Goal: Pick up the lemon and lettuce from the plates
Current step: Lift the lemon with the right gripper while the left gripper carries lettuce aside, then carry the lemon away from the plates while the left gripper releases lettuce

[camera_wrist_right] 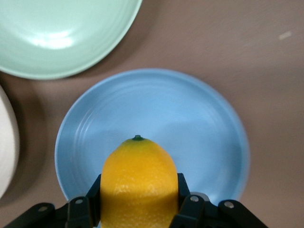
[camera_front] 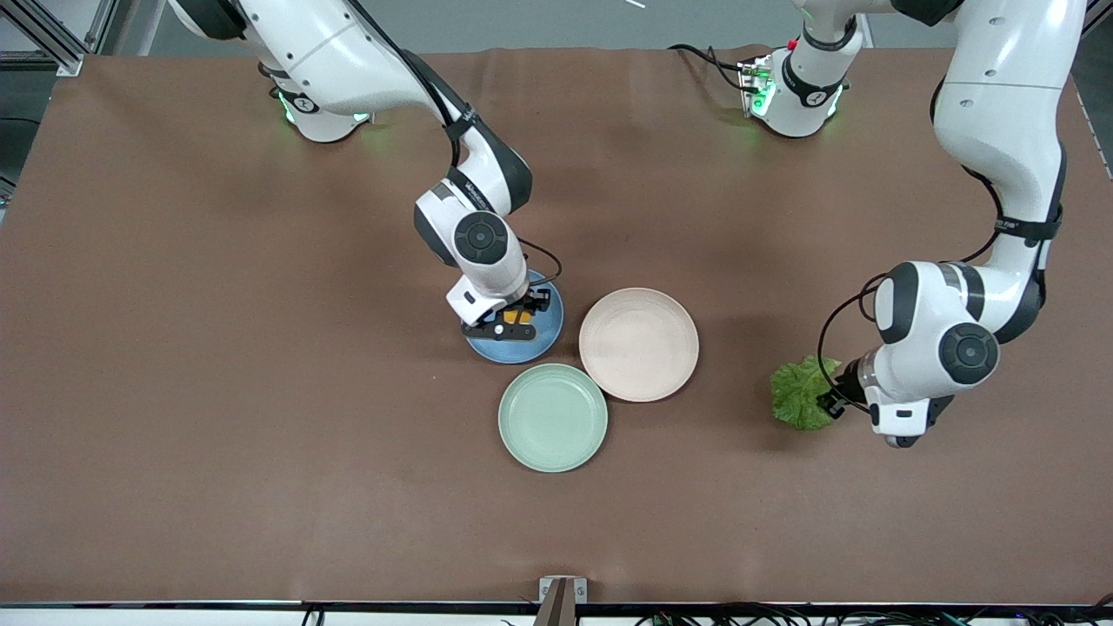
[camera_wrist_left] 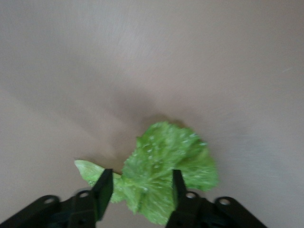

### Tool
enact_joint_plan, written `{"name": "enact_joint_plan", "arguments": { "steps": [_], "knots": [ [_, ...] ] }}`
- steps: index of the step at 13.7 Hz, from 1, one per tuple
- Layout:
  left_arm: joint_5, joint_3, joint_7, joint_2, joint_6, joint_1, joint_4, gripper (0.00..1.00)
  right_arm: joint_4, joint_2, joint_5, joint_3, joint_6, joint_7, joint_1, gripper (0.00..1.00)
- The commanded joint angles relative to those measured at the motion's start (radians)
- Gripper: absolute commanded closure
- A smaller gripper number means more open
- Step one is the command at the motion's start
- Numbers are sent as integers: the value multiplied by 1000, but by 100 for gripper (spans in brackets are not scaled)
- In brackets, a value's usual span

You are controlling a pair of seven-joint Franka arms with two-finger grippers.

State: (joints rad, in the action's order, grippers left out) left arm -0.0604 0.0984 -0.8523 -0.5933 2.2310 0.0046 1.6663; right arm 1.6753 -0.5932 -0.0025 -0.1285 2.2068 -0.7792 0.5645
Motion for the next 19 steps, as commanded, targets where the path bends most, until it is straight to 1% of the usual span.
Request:
{"name": "enact_joint_plan", "arguments": {
  "steps": [1,3,4,6,7,8,10,12,13,14,16,18,19],
  "knots": [
    [-22,7,67,127,-60,15,-16,0,38,192,-10,-6,-180,61,-127,95],
    [-21,9,172,173,-132,34,-66,0,43,269,-8,-6,-295,243,-240,95],
    [-21,9,218,199,-169,37,-89,0,49,292,-8,-6,-318,314,-295,95],
    [-21,9,324,263,-250,49,-109,0,98,329,-8,-6,-323,441,-400,94],
    [-21,9,385,306,-298,51,-108,0,122,337,-8,-6,-318,507,-464,95],
    [-21,9,445,349,-359,51,-112,0,136,336,-8,-6,-308,543,-503,95],
    [-21,17,534,415,-492,48,-146,0,208,329,-10,-6,-213,584,-583,94],
    [-19,21,552,420,-643,40,-235,0,283,313,-11,-5,-77,684,-641,95],
    [-18,26,553,420,-681,37,-265,0,303,282,-11,-5,-18,731,-672,94],
    [-15,43,556,420,-706,38,-276,0,311,253,-13,-5,17,773,-699,95],
    [-16,38,568,455,-722,28,-275,0,320,196,-13,-5,85,836,-747,94],
    [-3,32,660,493,-723,29,-263,0,352,150,-13,-3,151,836,-756,93],
    [-1,29,694,513,-725,28,-241,0,374,132,-14,-3,192,836,-759,93]
  ]
}}
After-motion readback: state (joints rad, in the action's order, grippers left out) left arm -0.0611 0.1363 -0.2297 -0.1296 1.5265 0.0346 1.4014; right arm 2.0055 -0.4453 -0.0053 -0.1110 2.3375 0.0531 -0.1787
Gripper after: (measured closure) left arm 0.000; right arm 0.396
